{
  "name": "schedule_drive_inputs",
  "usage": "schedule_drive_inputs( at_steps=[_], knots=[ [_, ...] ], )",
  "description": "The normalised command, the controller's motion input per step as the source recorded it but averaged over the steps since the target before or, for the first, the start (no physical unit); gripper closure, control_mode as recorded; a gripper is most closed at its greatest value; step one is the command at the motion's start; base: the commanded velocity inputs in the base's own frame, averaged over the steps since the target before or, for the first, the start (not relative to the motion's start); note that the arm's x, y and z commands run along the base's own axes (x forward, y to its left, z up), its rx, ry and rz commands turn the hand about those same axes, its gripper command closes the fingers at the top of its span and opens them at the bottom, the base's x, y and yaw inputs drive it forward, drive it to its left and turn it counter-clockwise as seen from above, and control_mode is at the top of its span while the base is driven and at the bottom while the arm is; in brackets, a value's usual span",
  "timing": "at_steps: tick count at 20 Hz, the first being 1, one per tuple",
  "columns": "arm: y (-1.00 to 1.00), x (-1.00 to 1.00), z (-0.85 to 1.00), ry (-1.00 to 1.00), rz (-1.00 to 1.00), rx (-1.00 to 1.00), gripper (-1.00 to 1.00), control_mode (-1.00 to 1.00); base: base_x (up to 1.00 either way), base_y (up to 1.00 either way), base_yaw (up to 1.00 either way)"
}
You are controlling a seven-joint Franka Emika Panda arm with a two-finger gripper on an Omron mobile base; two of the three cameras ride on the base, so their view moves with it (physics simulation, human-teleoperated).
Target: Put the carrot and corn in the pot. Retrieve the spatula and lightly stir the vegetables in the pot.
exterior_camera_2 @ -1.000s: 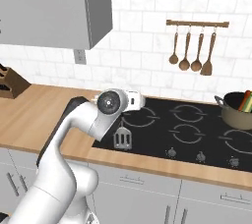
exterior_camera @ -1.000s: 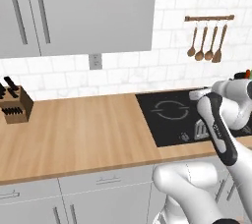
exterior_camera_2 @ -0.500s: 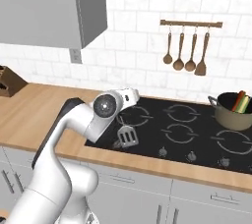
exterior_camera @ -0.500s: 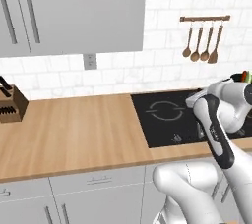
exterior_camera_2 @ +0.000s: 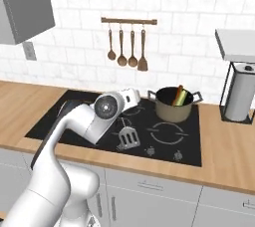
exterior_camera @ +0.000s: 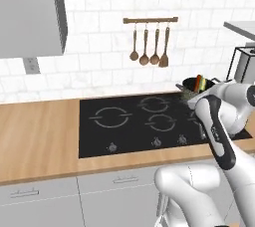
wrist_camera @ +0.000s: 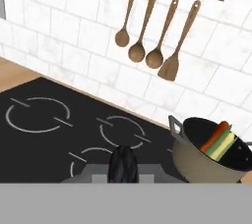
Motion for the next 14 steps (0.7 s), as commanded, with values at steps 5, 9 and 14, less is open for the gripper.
schedule_drive_inputs(
  at_steps=[5, 9, 14],
  knots=[
    [0.0, 0.0, 0.0, 0.0, 0.0, 0.0, 1.0, 1.0, 0.05, -0.96, -0.01],
    [0.0, 0.0, 0.0, 0.0, 0.0, 0.0, 1.0, 1.0, 0.33, -0.77, -0.01],
    [0.0, 0.0, 0.0, 0.0, 0.0, 0.0, 1.0, 1.0, 0.92, -0.12, -0.1]
  ],
)
